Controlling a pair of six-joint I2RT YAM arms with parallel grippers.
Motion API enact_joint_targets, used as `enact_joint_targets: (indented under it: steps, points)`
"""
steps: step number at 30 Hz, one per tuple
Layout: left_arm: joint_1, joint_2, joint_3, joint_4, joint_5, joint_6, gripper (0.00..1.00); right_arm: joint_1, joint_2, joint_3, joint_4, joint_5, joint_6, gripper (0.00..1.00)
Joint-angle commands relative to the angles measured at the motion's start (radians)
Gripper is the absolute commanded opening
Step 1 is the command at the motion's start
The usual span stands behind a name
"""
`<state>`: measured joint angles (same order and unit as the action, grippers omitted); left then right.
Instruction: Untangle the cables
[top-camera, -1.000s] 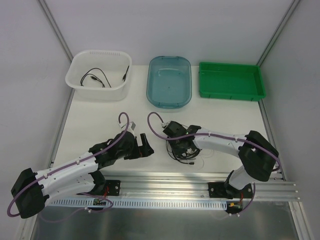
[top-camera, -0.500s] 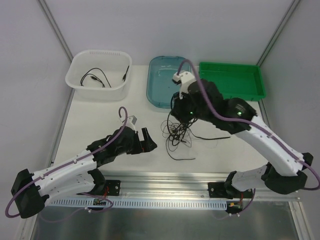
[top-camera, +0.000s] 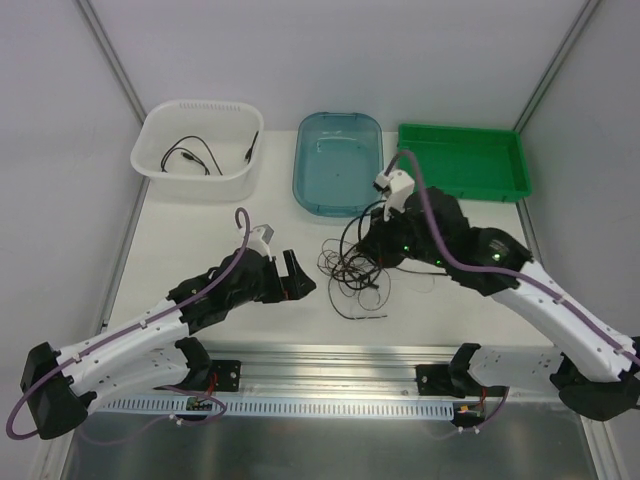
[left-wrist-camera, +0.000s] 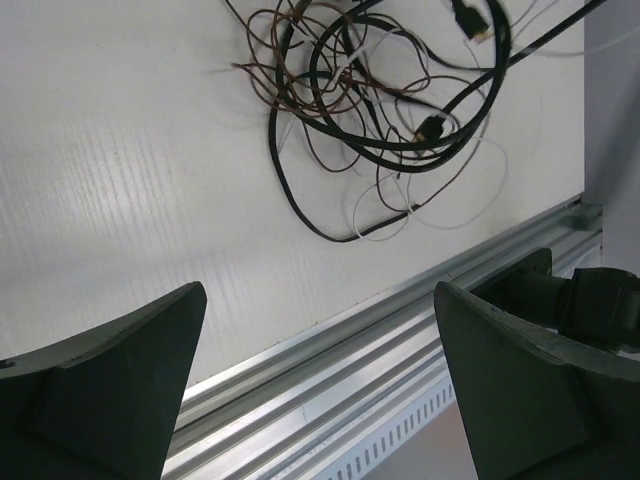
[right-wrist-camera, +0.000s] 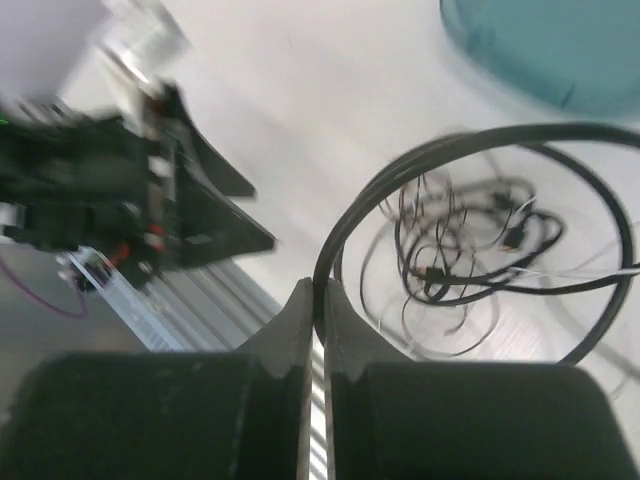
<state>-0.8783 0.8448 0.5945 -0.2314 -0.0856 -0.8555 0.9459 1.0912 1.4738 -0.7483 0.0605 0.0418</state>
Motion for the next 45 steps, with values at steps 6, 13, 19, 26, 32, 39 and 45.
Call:
enact_joint_targets:
  steps: [6,13,19,26,32,39,45]
  points:
    - [-0.011,-0.007,0.021,0.009,0.003,0.036,0.99,-0.009,-0.039,-0.28,0.041,-0.067,0.148,0.01]
    - [-0.051,0.042,0.102,0.147,0.119,0.065,0.99,-0.009,0.01,-0.274,0.03,0.065,0.217,0.01]
    - [-0.151,0.095,0.128,0.224,0.05,0.111,0.99,-0.009,0.022,-0.271,0.087,0.145,0.342,0.01]
    - [-0.162,0.189,0.09,0.228,-0.058,0.142,0.99,-0.01,-0.011,-0.112,0.08,0.068,0.265,0.01]
    - [-0.162,0.235,0.103,0.253,-0.128,0.156,0.99,-0.009,-0.103,-0.043,-0.009,0.172,0.184,0.01]
    - [-0.16,0.227,0.11,0.273,-0.255,0.118,0.99,-0.015,-0.234,-0.174,-0.059,0.28,0.196,0.01]
    - [-0.162,0.324,0.109,0.392,-0.18,0.191,0.99,-0.015,-0.301,-0.244,-0.043,0.338,0.259,0.01]
